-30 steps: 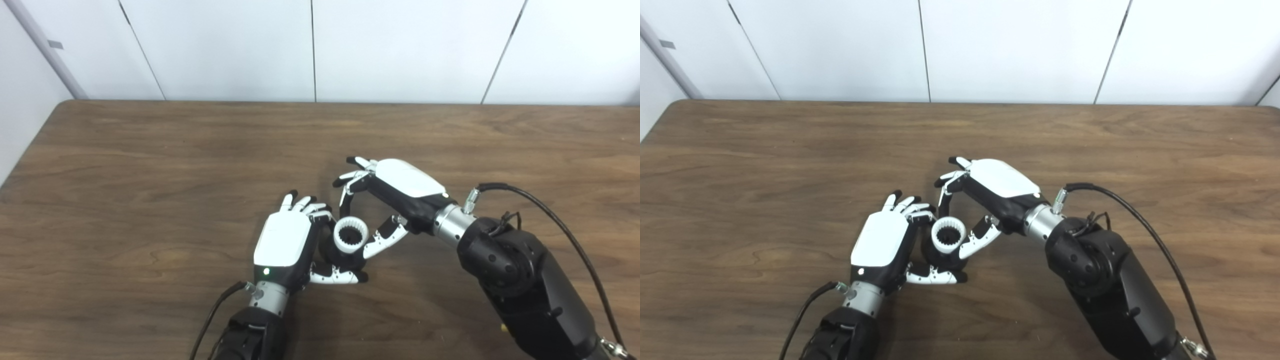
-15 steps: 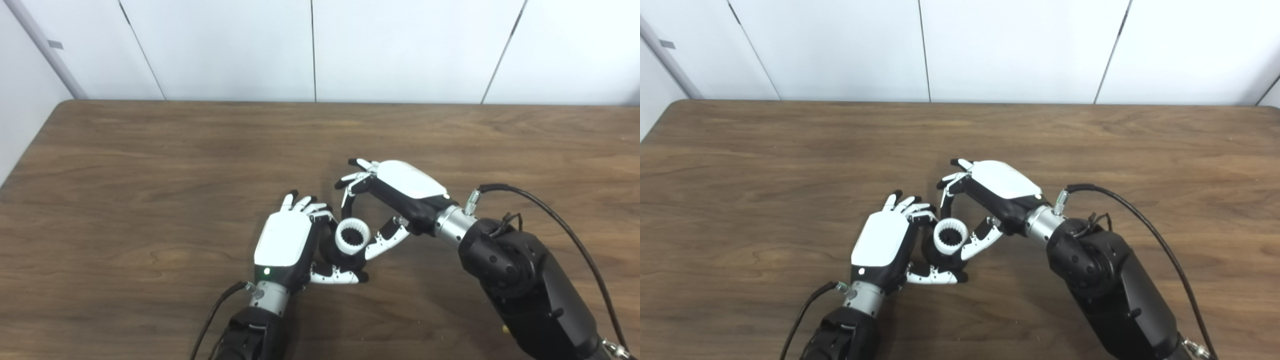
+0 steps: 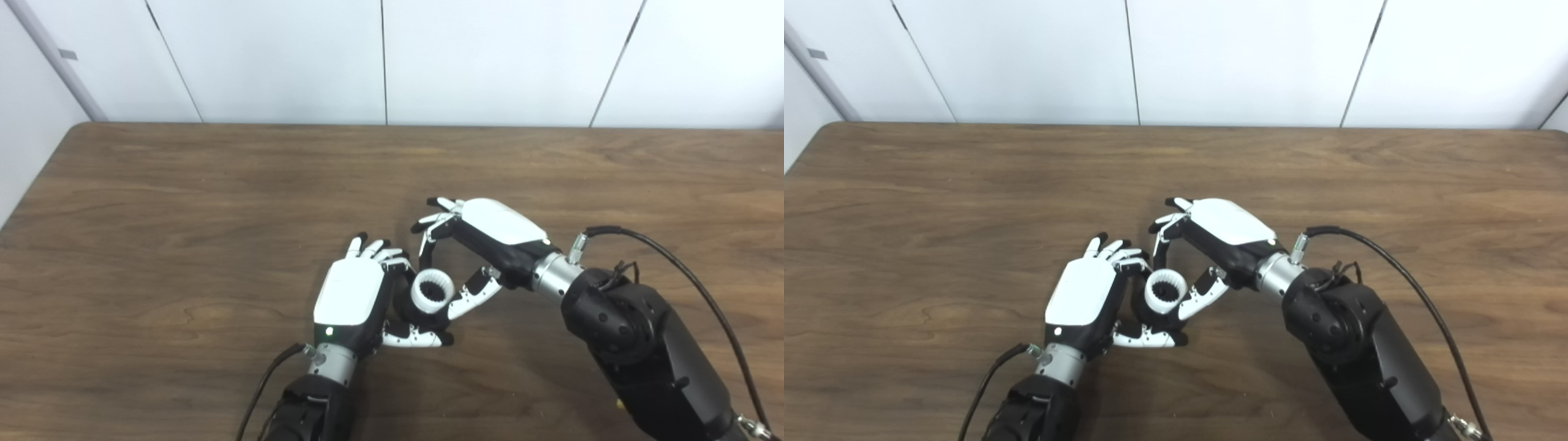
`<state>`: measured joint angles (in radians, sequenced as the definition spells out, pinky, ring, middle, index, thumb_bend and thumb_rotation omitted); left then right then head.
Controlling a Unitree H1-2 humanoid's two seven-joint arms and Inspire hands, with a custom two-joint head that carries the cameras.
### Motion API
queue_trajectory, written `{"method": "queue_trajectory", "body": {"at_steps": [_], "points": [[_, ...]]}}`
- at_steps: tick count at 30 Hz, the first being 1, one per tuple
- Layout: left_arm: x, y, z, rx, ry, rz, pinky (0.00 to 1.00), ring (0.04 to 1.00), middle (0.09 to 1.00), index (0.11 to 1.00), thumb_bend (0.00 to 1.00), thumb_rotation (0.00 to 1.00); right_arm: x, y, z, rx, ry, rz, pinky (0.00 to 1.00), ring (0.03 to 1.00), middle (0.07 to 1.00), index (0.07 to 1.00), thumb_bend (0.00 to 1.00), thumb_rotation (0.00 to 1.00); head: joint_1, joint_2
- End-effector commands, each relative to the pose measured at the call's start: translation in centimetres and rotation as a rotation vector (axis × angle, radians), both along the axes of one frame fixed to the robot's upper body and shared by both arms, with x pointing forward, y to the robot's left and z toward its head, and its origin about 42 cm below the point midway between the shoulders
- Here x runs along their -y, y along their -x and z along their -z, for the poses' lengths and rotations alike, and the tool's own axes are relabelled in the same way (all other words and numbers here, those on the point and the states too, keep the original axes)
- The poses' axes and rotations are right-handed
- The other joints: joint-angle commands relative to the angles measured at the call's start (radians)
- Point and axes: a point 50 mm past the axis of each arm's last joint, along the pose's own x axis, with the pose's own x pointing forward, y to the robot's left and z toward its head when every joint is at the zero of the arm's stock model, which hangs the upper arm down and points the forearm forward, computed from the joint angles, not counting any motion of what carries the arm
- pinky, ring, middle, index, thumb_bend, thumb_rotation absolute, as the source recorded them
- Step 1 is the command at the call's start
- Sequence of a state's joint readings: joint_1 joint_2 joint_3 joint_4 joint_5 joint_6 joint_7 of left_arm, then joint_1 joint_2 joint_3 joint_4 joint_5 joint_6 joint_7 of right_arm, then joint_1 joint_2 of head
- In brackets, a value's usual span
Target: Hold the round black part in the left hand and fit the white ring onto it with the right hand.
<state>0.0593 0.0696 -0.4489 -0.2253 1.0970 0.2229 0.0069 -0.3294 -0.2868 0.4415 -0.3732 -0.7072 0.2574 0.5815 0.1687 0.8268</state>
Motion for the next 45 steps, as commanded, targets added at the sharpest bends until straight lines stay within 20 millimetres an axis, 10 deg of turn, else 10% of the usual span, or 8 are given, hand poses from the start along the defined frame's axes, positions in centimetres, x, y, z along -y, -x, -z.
{"method": "queue_trajectory", "body": {"at_steps": [1, 45], "points": [[0.5, 0.0, 0.1, -0.008, -0.014, 0.020, 1.00, 0.895, 0.787, 0.484, 0.52, 0.05, -0.4, -0.1, -1.3, 0.064, -0.017, -0.030, 1.00, 0.984, 0.837, 0.482, 0.52, 0.14, 0.000, 0.000], [0.9, 0.1, -0.1, -0.015, -0.007, 0.021, 1.00, 0.905, 0.793, 0.485, 0.52, 0.05, 0.1, -0.5, 0.0, 0.038, 0.010, -0.001, 1.00, 0.981, 0.836, 0.482, 0.52, 0.14, 0.004, 0.011]]}}
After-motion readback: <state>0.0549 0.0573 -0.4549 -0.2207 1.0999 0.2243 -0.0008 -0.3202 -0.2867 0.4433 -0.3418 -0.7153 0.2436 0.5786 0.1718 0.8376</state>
